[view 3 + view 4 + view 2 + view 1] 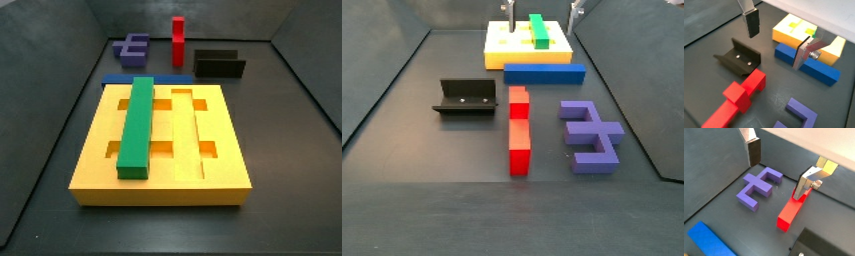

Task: Pick up the blue object. Move up. Move to above the board. Insert the blue object.
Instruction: Pick up the blue object.

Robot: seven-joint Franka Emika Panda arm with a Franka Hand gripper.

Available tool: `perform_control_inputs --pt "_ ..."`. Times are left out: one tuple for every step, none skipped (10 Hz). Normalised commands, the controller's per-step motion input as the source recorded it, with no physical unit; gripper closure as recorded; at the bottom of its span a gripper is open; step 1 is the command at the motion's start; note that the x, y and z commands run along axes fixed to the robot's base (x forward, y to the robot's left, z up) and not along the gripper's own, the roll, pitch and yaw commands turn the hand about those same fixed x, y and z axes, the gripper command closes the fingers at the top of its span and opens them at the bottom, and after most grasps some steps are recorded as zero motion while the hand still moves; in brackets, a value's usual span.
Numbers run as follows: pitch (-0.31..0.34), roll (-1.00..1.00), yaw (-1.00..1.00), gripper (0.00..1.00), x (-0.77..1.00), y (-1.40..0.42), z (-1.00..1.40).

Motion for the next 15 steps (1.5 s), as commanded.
perform_control_inputs --pt "-0.237 -0.17 -0.76 0.0 0.0 -0.25 -0.13" --pt "-0.23 -0.1 -0.71 0.0 0.0 -0.4 -0.2" --pt "-0.139 0.0 -0.65 0.0 0.0 -0.59 -0.22" --pt "-0.089 0.01 -0.65 0.0 0.0 -0.65 -0.29" --pt "-0.07 0.07 -0.65 0.0 0.0 -0.66 -0.44" --pt "-0.056 0.05 -0.7 0.0 0.0 -0.61 -0.38" --pt "-0.039 0.04 -0.71 0.0 0.0 -0.59 -0.36" --pt "-0.089 0.0 -0.84 0.0 0.0 -0.4 -0.31" --pt "-0.133 0.0 -0.86 0.0 0.0 -0.34 -0.3" --pt "-0.099 0.0 -0.93 0.0 0.0 -0.23 -0.28" --pt "-0.024 0.0 -0.96 0.0 0.0 -0.16 -0.19" --pt "0.0 0.03 -0.88 0.0 -0.12 -0.12 -0.02" --pt "0.0 0.08 -0.89 0.0 -0.18 -0.06 0.0" --pt "0.044 0.17 -0.93 0.0 -0.19 -0.03 0.0" --pt "0.066 0.19 -0.93 0.0 -0.17 -0.05 -0.01"
